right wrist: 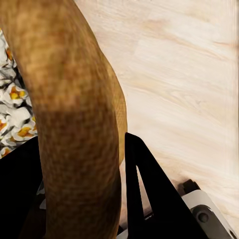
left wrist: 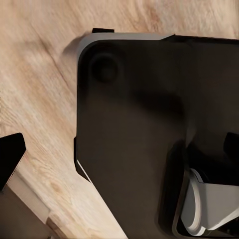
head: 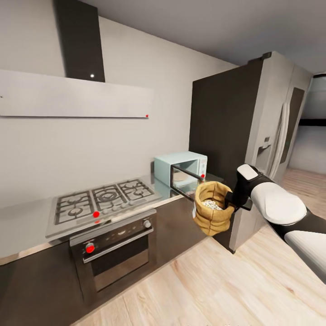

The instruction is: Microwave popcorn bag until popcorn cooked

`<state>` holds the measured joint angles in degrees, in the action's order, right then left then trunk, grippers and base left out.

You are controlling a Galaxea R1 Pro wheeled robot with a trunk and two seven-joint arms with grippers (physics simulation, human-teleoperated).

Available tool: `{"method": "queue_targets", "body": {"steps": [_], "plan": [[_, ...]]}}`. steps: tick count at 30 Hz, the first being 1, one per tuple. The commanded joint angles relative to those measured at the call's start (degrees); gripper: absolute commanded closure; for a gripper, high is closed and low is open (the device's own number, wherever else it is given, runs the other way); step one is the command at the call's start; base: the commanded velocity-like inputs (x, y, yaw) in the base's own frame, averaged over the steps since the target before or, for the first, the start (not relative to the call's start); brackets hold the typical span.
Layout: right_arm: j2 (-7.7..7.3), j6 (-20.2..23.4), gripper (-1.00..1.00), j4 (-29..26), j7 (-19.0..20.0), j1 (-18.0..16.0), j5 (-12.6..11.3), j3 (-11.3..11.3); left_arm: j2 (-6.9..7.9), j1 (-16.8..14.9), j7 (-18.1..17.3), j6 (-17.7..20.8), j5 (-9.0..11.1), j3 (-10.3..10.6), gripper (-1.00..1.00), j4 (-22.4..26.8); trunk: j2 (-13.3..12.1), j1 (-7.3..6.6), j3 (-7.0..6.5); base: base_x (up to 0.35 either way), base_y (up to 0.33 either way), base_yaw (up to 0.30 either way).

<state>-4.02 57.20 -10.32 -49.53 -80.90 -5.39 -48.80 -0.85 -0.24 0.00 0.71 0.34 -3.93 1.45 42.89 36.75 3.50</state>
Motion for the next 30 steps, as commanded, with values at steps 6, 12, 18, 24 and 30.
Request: {"method": "queue_targets", "body": {"steps": [6, 12, 18, 24, 30], "plan": [[-0.01, 0.19, 1.00, -0.05, -0.47, -0.05, -0.59, 0.11, -0.03, -0.02, 0.00, 0.08, 0.03, -0.38, -1.00, 0.05, 0.08, 0.01, 0.10, 0.000, -0.034, -0.278], [0.00, 0.19, 1.00, -0.05, -0.48, -0.05, -0.59, 0.12, 0.08, -0.02, 0.07, 0.03, 0.03, -0.38, -1.00, 0.05, 0.08, 0.01, 0.10, 0.042, -0.279, -0.278], [-0.02, 0.19, 1.00, -0.05, -0.48, -0.05, -0.59, 0.14, 2.22, -0.02, 0.54, 0.67, 0.09, -0.46, -1.00, 0.05, 0.08, 0.01, 0.10, 0.159, -0.276, -0.278], [-0.02, 0.20, 1.00, -0.05, -0.48, -0.05, -0.50, 0.17, 4.45, -0.02, 3.08, 1.32, 0.10, -0.45, -1.00, -0.03, 0.08, 0.01, 0.10, 0.236, -0.251, -0.278], [-0.02, 0.27, 1.00, -0.05, -0.48, -0.05, -0.50, 0.19, 4.54, -0.02, 3.16, 1.48, 0.14, -0.47, -1.00, -0.13, 0.08, 0.01, 0.10, 0.254, -0.243, -0.165]]}}
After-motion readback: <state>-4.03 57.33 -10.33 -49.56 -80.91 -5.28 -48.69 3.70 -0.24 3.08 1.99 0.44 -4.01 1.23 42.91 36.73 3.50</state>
